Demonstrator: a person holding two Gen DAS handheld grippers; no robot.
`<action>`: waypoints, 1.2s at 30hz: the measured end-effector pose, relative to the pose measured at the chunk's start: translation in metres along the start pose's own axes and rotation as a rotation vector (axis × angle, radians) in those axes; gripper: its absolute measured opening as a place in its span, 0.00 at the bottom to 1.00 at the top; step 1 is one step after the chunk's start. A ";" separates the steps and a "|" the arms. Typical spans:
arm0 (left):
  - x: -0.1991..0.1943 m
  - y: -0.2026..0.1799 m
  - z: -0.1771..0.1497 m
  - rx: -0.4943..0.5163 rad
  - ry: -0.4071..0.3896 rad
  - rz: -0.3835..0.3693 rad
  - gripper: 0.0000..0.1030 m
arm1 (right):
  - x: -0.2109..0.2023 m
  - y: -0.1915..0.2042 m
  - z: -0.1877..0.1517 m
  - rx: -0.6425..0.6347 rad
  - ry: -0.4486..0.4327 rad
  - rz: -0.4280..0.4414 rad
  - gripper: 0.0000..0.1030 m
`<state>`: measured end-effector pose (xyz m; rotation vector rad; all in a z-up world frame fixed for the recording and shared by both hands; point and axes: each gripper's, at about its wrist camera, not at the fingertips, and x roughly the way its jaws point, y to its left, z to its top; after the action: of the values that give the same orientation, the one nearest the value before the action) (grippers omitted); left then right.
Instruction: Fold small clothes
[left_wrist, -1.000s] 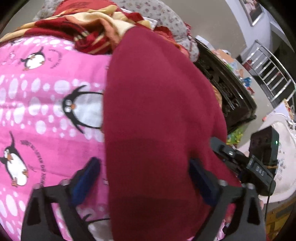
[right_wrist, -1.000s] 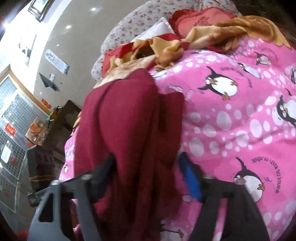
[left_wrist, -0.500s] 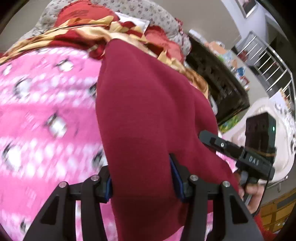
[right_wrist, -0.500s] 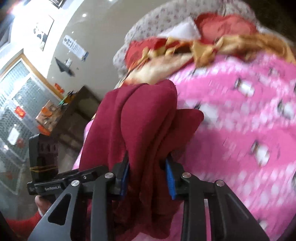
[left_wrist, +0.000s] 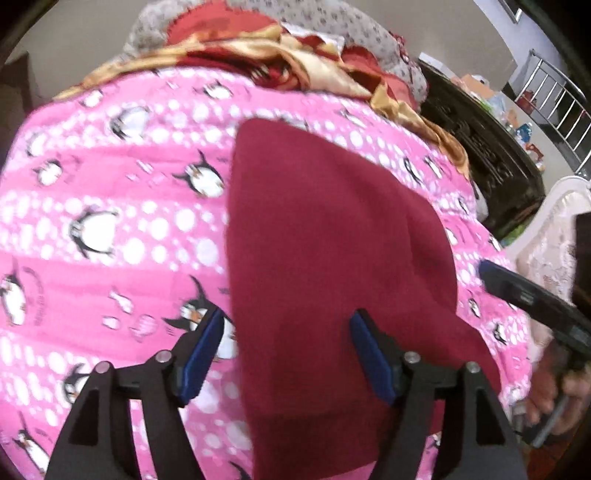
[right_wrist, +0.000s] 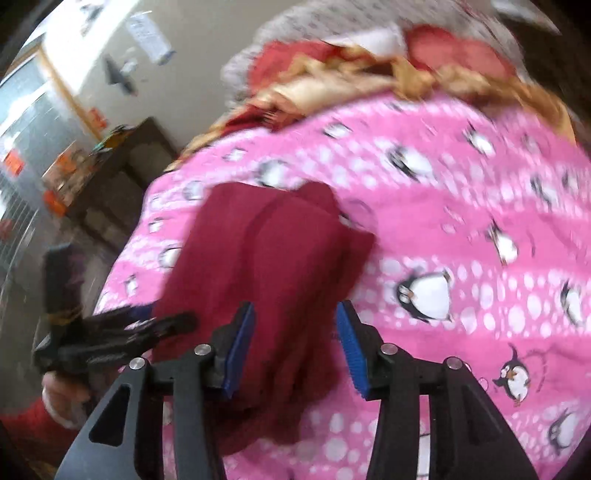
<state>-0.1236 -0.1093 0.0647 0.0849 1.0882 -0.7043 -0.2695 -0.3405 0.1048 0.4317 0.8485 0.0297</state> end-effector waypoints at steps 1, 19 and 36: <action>-0.003 0.001 0.000 -0.003 -0.014 0.013 0.78 | -0.005 0.012 -0.001 -0.029 -0.010 0.014 0.66; -0.037 -0.016 -0.005 0.014 -0.154 0.104 0.82 | 0.009 0.050 -0.034 -0.188 0.018 -0.125 0.48; -0.069 -0.026 0.001 0.000 -0.227 0.140 0.82 | 0.002 0.059 -0.015 -0.058 -0.080 -0.290 0.64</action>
<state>-0.1562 -0.0970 0.1296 0.0784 0.8563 -0.5732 -0.2707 -0.2811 0.1167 0.2505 0.8229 -0.2292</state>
